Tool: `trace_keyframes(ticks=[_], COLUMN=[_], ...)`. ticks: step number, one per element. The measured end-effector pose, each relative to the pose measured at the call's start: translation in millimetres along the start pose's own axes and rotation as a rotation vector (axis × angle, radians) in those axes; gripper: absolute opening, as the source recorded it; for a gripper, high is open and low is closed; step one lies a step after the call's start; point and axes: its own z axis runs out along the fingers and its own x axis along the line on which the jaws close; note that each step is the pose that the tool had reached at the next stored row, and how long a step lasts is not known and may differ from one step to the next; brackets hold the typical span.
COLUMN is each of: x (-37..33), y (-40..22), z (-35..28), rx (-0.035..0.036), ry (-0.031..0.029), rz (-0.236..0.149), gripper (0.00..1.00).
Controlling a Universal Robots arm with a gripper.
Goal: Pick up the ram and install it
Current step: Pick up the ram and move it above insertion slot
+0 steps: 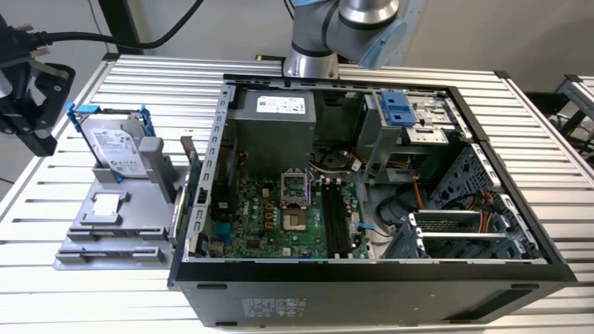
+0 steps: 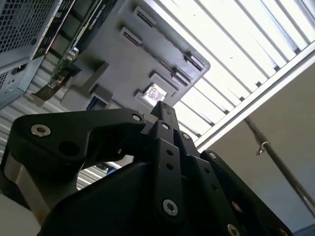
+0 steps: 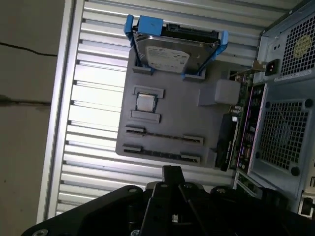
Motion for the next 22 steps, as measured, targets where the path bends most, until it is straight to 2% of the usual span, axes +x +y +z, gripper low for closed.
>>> trace_keyframes(ticks=[22], x=[0.0], y=[0.0], z=[0.0], rx=[-0.0072], ry=[0.0195], rz=[-0.4], gripper=[0.0])
